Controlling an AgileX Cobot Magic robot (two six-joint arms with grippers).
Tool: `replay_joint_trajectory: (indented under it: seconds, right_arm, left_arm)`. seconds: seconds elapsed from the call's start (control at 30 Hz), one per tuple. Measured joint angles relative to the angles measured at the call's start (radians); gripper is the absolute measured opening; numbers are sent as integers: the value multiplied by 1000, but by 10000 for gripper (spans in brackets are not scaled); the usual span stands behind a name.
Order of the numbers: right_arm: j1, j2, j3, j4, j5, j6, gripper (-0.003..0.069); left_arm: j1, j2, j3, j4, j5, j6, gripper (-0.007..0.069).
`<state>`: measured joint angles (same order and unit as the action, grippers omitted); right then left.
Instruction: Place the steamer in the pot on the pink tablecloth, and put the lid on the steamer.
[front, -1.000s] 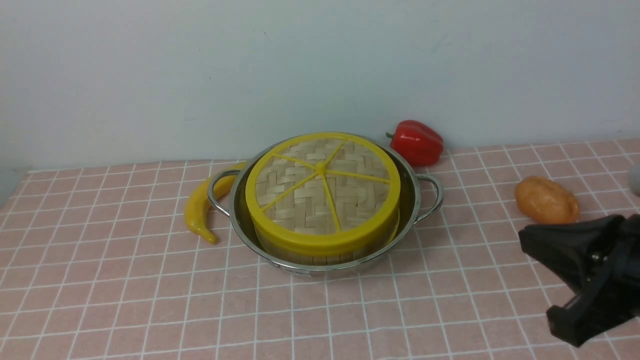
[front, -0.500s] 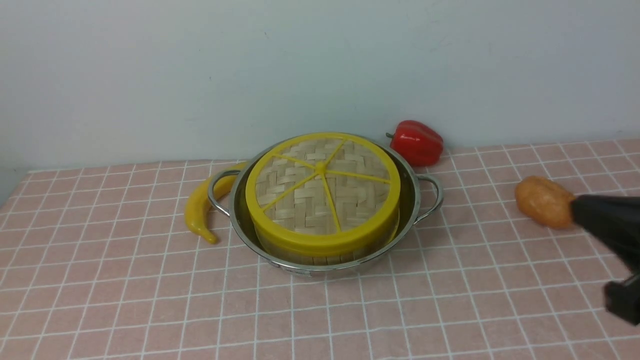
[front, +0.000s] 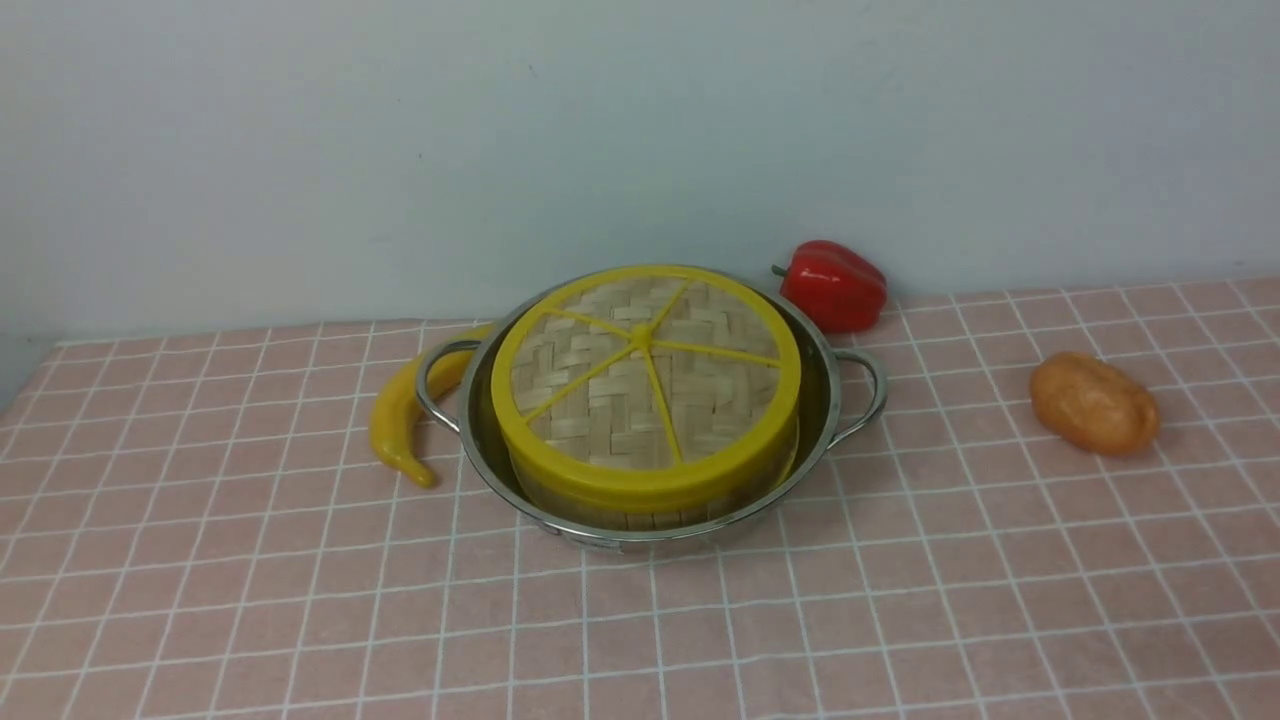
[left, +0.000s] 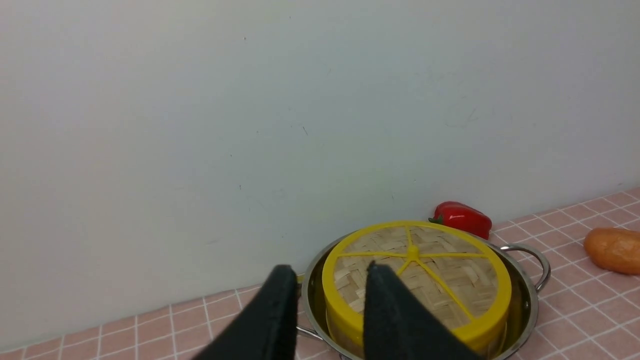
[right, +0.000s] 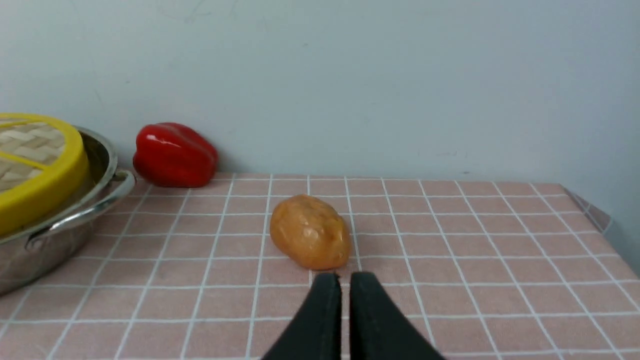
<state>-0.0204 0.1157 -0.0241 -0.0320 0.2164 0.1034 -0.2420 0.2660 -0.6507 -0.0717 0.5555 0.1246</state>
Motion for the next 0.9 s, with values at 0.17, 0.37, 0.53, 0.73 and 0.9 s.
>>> replay_joint_trajectory:
  seconds: [0.17,0.37,0.53,0.73,0.9]
  right_arm:
    - [-1,-111,31,13,-5,0,62]
    - [-1,-107,31,23,-9,0,75]
    - [-1,-104,31,23,-9,0,84]
    - [-1,-104,32,25,-9,0,99]
    - [-1,-104,33,26,-9,0,114]
  left_arm:
    - [0,0,0,0,0,0,210]
    - [0,0,0,0,0,0,223]
    - [0,0,0,0,0,0,232]
    - [0,0,0,0,-1,0,241]
    - [30,-26,22,48,-8,44,243]
